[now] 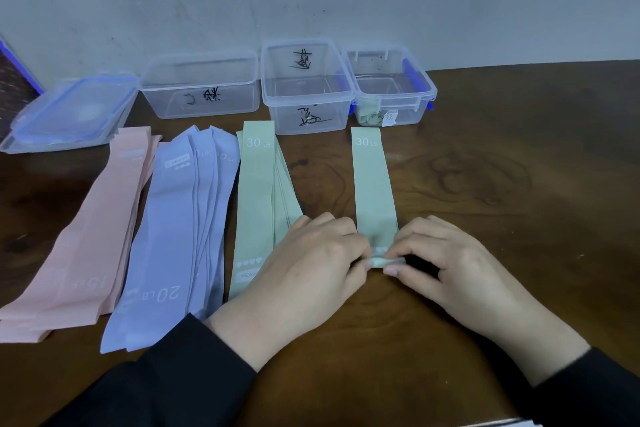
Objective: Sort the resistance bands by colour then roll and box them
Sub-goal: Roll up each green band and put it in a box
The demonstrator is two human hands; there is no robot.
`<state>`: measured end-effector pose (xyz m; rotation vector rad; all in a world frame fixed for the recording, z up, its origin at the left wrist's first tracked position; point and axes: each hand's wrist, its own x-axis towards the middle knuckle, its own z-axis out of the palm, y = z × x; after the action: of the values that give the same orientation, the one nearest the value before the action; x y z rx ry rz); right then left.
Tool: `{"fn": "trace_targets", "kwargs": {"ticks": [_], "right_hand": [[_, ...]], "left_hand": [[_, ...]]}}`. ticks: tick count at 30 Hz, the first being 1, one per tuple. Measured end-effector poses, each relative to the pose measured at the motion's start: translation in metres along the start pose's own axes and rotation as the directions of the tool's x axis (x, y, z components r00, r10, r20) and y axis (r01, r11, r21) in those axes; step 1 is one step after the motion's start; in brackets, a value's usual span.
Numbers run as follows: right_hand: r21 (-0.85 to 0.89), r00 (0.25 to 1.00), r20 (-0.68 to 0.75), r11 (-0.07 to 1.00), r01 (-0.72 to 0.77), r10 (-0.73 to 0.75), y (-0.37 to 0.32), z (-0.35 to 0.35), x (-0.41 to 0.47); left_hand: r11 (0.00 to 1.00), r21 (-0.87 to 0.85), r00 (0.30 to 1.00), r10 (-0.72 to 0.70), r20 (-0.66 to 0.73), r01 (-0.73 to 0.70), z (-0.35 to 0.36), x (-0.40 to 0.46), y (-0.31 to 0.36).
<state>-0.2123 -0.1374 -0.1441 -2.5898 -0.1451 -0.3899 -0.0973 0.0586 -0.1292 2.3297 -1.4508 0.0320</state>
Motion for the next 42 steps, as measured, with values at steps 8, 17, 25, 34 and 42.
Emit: {"fn": "trace_targets", "kwargs": {"ticks": [8,17,25,34,42], "right_hand": [[-0.02,1.0,0.014,1.0,-0.022,0.023,0.0007,0.0014,0.002],[-0.036,1.0,0.02,0.999,-0.013,0.014,0.0,0.0018,0.0032],[-0.028,0.999,0.004,0.998,-0.053,0.053,0.0015,0.0008,0.0037],[-0.062,0.999,0.009,0.997,-0.038,0.039,-0.0011,0.0018,0.0037],[-0.039,0.999,0.007,0.998,-0.049,0.049,-0.0007,0.0009,0.0031]], "left_hand": [[1.0,-0.021,1.0,-0.012,-0.014,0.012,-0.0007,0.0007,0.0005],[0.999,0.043,1.0,0.008,-0.003,-0.008,0.0009,0.0016,0.0001],[1.0,0.027,1.0,0.001,-0.026,0.0,0.004,0.002,-0.0012],[1.0,0.015,1.0,0.008,-0.011,-0.008,0.0013,0.0019,-0.0012],[1.0,-0.003,1.0,-0.004,-0.015,0.004,0.0014,0.0003,-0.0012]]}}
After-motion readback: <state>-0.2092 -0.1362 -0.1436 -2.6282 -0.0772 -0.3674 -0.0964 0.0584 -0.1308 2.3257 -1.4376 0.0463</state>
